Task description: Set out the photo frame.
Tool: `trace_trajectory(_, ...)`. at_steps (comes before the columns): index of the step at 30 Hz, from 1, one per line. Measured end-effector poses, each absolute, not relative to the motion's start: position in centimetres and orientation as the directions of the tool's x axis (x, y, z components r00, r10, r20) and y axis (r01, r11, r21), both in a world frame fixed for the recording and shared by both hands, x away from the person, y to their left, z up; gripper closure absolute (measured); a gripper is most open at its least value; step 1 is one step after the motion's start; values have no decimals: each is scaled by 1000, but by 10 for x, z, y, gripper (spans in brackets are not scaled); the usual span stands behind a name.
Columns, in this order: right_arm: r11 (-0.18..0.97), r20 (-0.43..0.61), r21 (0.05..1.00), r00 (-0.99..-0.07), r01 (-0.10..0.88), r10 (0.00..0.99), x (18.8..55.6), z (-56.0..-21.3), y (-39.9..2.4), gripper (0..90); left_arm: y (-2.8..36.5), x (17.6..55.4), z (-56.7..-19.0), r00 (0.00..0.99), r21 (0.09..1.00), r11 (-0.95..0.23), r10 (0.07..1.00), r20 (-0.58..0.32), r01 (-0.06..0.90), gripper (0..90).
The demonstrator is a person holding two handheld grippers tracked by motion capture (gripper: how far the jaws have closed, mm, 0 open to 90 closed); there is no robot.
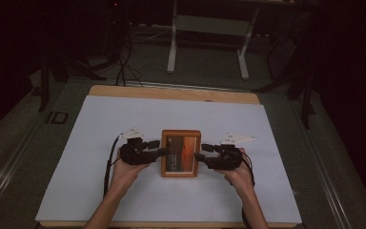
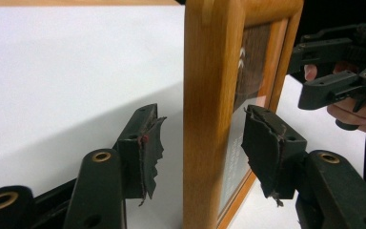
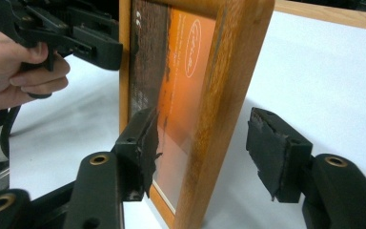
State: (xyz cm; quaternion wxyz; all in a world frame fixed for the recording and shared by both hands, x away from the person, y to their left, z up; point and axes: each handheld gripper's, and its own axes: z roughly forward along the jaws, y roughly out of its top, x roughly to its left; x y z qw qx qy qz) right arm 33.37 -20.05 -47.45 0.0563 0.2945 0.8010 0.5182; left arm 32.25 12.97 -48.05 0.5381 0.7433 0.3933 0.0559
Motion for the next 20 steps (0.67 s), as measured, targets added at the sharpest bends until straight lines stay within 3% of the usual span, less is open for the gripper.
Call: trace_trajectory(20, 316, 170, 855, -798, 411, 578, 329, -470, -219, 409, 155, 316, -468, 618, 864, -172, 764, -187, 474, 424)
